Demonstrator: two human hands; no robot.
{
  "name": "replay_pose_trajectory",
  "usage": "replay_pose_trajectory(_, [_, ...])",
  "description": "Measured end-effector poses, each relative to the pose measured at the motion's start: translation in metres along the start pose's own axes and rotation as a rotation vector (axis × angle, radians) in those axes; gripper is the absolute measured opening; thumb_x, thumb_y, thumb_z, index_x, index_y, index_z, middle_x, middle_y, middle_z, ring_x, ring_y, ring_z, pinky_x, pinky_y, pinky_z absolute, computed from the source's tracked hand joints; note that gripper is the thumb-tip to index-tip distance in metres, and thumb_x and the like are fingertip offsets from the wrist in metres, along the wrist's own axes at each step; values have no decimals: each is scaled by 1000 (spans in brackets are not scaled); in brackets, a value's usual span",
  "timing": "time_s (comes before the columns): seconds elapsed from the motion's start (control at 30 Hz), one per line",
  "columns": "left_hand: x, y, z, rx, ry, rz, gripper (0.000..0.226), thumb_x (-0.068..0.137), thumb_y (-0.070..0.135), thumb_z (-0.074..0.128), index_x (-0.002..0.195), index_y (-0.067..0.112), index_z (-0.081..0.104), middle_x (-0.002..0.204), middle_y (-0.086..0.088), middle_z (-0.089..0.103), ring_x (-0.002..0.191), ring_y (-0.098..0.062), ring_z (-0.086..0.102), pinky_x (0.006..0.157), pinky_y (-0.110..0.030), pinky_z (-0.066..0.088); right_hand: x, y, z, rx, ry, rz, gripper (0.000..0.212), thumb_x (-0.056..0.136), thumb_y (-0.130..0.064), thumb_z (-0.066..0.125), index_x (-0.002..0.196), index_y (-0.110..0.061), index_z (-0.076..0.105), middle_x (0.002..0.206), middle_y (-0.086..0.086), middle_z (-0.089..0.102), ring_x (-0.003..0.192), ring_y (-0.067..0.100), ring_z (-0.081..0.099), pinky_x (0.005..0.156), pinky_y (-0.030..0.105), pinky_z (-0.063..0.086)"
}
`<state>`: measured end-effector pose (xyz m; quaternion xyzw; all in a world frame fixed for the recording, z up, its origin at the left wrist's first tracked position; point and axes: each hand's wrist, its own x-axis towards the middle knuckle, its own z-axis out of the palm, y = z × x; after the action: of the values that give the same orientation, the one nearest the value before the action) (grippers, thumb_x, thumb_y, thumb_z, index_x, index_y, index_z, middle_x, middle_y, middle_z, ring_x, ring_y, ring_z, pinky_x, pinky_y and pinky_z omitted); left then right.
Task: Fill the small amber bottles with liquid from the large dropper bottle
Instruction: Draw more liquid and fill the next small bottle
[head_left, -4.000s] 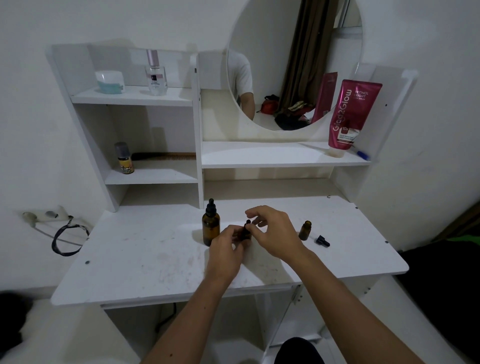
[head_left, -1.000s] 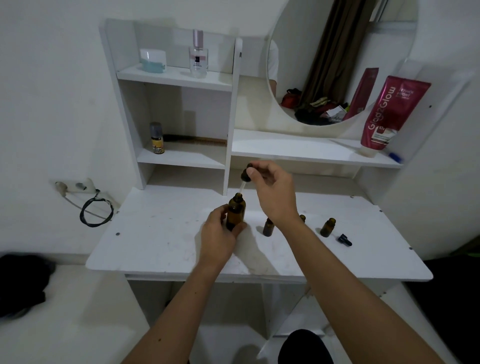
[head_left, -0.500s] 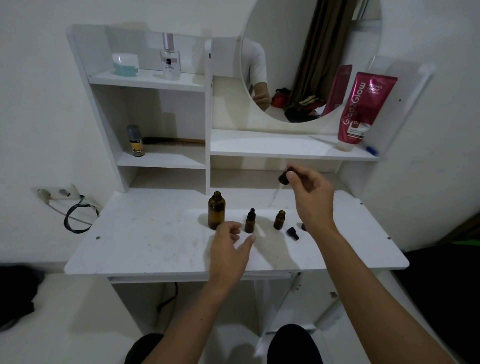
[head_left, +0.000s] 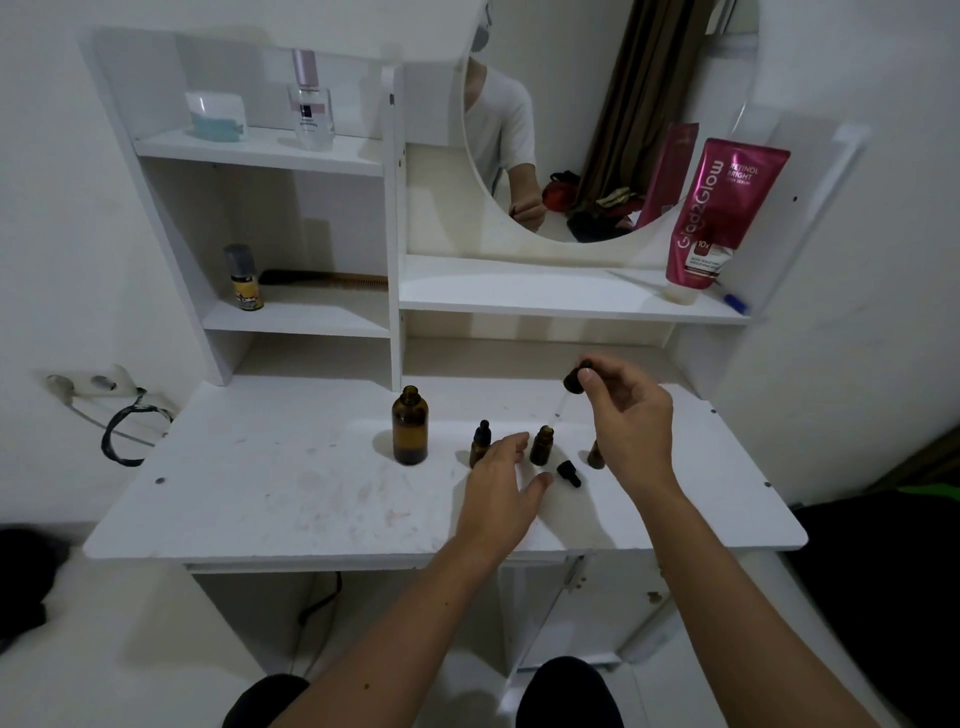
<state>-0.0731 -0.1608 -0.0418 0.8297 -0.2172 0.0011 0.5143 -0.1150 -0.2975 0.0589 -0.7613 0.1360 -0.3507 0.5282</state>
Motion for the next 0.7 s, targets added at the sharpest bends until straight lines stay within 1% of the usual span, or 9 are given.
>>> replay_pose_trajectory(0.07, [6, 4, 5, 25, 1, 4, 53, 93, 29, 73, 141, 20, 54, 138, 5, 60, 127, -12, 55, 111, -33, 45, -2, 4, 1, -27, -18, -5, 15, 100, -18, 68, 112, -21, 77, 96, -7, 80, 69, 0, 70, 65, 25, 54])
replay_pose_trajectory(0.1, [8, 6, 8, 35, 6, 6, 51, 93, 27, 72, 141, 19, 54, 138, 5, 60, 128, -12, 55, 111, -32, 44, -2, 5, 2, -26, -27, 3, 15, 100, -17, 68, 112, -21, 77, 95, -7, 80, 74, 0, 72, 66, 25, 55])
replay_pose_trajectory(0.17, [13, 8, 13, 41, 28, 10, 46, 94, 25, 71, 137, 19, 57, 133, 5, 62, 124, -12, 57, 109, -29, 44, -4, 7, 4, -15, -44, 3, 15, 99, -13, 69, 111, -17, 77, 93, -6, 80, 88, 3, 75, 77, 26, 60])
replay_pose_trajectory(0.2, [15, 9, 16, 40, 38, 7, 42, 94, 24, 70, 135, 20, 58, 130, 6, 64, 122, -11, 59, 108, -29, 46, -4, 8, 5, -19, -54, -4, 15, 99, -11, 70, 110, -15, 77, 93, -5, 80, 91, 4, 76, 84, 26, 60])
replay_pose_trajectory(0.27, [19, 7, 19, 35, 61, 6, 35, 95, 21, 69, 130, 21, 61, 124, 7, 66, 116, -9, 62, 104, -31, 50, -5, 11, 7, -38, -75, -7, 13, 98, -9, 71, 108, -15, 78, 92, -6, 80, 92, 5, 76, 89, 25, 60])
replay_pose_trajectory(0.37, [21, 3, 22, 48, 83, 28, 27, 98, 17, 64, 125, 20, 64, 118, 7, 69, 110, -11, 64, 101, -35, 53, -6, 16, 10, -70, -104, 10, 10, 97, -9, 71, 99, -16, 78, 89, -5, 80, 91, 8, 77, 92, 32, 61])
replay_pose_trajectory(0.47, [22, 2, 22, 66, 88, 44, 24, 100, 19, 62, 124, 20, 64, 116, 6, 70, 109, -12, 65, 101, -34, 51, -7, 20, 13, -93, -91, 14, 13, 96, -7, 70, 93, -18, 77, 86, -5, 80, 89, 11, 77, 92, 37, 61])
replay_pose_trajectory(0.6, [22, 1, 22, 79, 87, 42, 23, 100, 22, 62, 123, 21, 64, 116, 5, 70, 108, -13, 65, 102, -32, 51, -4, 20, 13, -104, -100, 13, 12, 98, -9, 68, 94, -17, 77, 86, -4, 80, 89, 11, 77, 92, 37, 61])
replay_pose_trajectory(0.7, [22, 1, 22, 77, 87, 39, 23, 100, 23, 61, 123, 21, 64, 117, 5, 70, 107, -13, 65, 99, -31, 52, -4, 19, 12, -86, -124, 35, 11, 99, -11, 67, 104, -14, 76, 89, -2, 80, 90, 10, 77, 95, 38, 60])
